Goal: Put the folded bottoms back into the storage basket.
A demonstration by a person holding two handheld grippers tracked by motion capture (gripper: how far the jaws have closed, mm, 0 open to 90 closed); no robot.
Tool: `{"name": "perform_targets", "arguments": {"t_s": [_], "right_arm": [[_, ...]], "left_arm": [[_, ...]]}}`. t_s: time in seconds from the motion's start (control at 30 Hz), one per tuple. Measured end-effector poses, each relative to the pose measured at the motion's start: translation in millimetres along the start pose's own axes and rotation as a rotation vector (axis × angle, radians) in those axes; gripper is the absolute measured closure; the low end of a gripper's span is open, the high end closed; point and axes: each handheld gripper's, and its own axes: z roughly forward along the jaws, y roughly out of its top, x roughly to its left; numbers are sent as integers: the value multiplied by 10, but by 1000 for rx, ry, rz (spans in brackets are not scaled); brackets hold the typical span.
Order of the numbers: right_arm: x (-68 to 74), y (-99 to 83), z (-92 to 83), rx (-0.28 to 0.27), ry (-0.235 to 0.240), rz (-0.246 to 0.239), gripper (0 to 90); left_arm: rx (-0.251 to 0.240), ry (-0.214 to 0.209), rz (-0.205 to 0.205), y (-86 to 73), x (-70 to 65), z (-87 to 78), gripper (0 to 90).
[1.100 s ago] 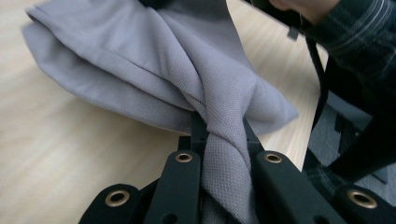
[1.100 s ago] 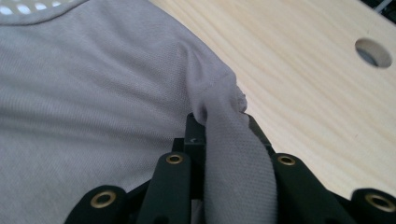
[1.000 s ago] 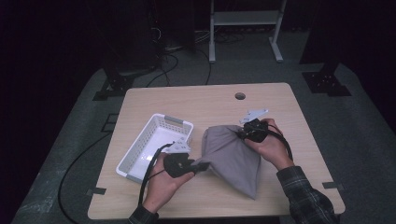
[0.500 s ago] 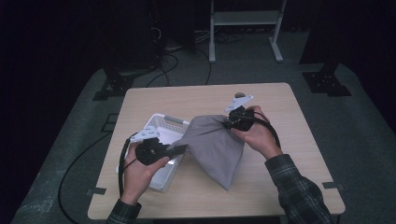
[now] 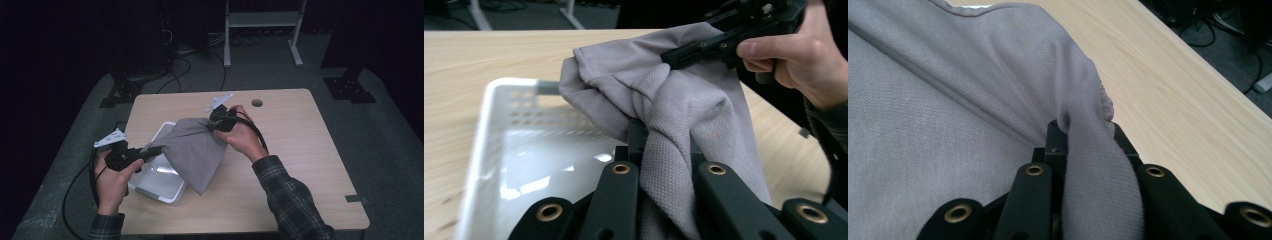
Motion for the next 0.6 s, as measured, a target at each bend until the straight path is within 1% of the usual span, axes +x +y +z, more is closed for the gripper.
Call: {"name": "perform_targets", "arguments": {"t_s": [0.03,0.07,0.1,0.13,0.17,0.23,0.27,0.3,0.37,0.43,0.57,0.6], "right_arm": [[0,0,0,0,0,0,757],[25,31,48,3,2,-1,757],[73,86,152,9,13,1,757],[90,100,186,8,17,4,757],[90,100,186,8,17,4,757],[131,136,276,9,23,12,756],[144,149,315,10,27,7,756],[162,163,350,15,31,9,756],[201,185,444,20,43,10,754],[208,187,464,24,46,9,754],[256,186,579,34,64,17,751],[256,186,579,34,64,17,751]], "left_arm": [[0,0,0,0,0,0,832],[3,13,-10,-21,56,-28,832],[9,24,-29,-54,136,-67,831],[9,24,-29,-54,136,-67,831],[13,30,-34,-73,181,-84,831],[20,47,-50,-115,267,-112,830],[24,53,-58,-132,301,-124,830],[30,61,-58,-149,334,-131,830],[43,71,-68,-184,384,-141,829],[54,78,-74,-215,424,-141,828],[91,95,-84,-281,511,-131,824],[95,98,-87,-293,525,-132,824]]}}
